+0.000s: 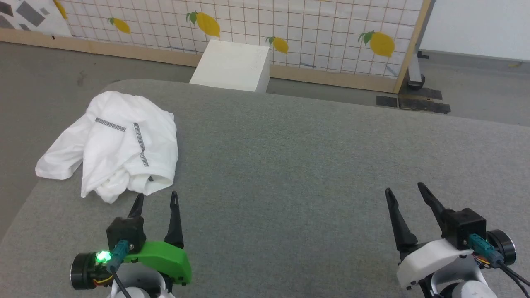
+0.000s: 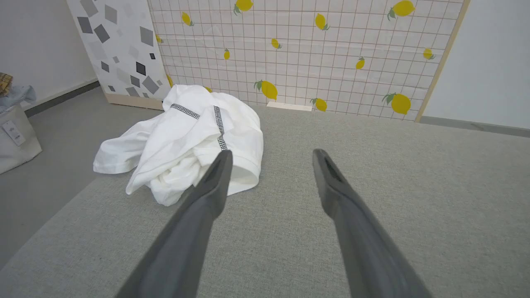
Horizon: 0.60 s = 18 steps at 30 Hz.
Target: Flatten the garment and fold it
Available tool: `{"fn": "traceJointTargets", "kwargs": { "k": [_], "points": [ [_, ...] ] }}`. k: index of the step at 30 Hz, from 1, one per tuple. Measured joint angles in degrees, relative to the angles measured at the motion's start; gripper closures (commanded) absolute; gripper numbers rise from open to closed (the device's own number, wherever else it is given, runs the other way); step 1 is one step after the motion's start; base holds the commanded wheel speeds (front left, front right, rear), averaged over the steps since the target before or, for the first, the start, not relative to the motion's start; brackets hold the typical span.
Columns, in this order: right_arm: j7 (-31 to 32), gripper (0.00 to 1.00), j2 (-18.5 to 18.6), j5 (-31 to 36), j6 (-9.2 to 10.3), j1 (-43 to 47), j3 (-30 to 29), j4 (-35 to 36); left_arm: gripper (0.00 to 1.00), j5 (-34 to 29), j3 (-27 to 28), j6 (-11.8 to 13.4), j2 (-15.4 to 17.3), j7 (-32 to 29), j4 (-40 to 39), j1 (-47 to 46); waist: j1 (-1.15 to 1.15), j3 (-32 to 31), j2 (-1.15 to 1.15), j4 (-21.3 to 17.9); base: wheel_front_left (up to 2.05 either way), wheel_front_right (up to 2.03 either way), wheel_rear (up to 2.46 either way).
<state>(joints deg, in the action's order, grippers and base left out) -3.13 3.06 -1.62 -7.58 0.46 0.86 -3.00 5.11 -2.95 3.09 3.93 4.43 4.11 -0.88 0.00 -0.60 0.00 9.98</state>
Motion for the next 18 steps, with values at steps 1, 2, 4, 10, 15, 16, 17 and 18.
{"fn": "traceJointTargets", "kwargs": {
  "k": [1,2,4,10,15,16,17,18],
  "points": [
    [0.0,0.00,0.0,-0.1,0.00,-0.1,0.0,-0.1,0.00,0.0,0.0,0.0,0.1,0.1,0.1,0.0,0.00,0.0,0.00,0.3,0.00,0.00,0.00],
    [-0.2,0.00,0.0,-0.2,0.00,-0.3,0.0,-0.1,0.00,0.0,-0.1,0.1,0.1,0.2,0.2,0.0,0.00,0.0,0.00,0.6,0.00,0.00,0.00],
    [-0.4,0.00,0.0,-0.4,0.00,-0.5,0.0,-0.2,0.00,0.4,-0.2,0.2,0.2,0.4,0.3,0.0,0.00,0.0,0.00,1.1,0.00,0.00,0.00],
    [-0.9,0.00,0.0,-0.5,0.00,-0.5,0.2,-0.6,0.00,1.0,-0.5,1.0,0.4,1.2,0.9,0.0,0.00,-0.1,0.00,2.7,0.00,0.00,0.00],
    [-1.2,0.00,0.0,-0.6,0.00,-0.5,0.4,-1.0,0.00,1.5,-0.8,1.5,0.9,1.8,1.3,0.0,0.00,-0.2,0.00,4.0,0.00,0.00,0.00],
    [-1.3,0.00,0.0,-0.8,0.00,-0.5,0.5,-1.1,0.00,1.5,-0.9,1.6,1.0,1.8,1.4,0.0,0.00,-0.2,0.00,4.3,0.00,0.00,0.00],
    [-1.4,0.00,0.0,-1.0,0.00,-0.6,0.5,-1.2,0.00,1.5,-0.9,1.8,1.0,1.9,1.4,0.0,0.00,-0.3,0.00,4.5,0.00,0.00,0.00],
    [-1.5,0.00,0.0,-1.0,0.00,-0.6,0.6,-1.3,0.00,1.6,-0.9,2.0,1.1,2.2,1.5,0.0,0.00,-0.3,0.00,4.7,0.00,0.00,0.00]
  ]
}}
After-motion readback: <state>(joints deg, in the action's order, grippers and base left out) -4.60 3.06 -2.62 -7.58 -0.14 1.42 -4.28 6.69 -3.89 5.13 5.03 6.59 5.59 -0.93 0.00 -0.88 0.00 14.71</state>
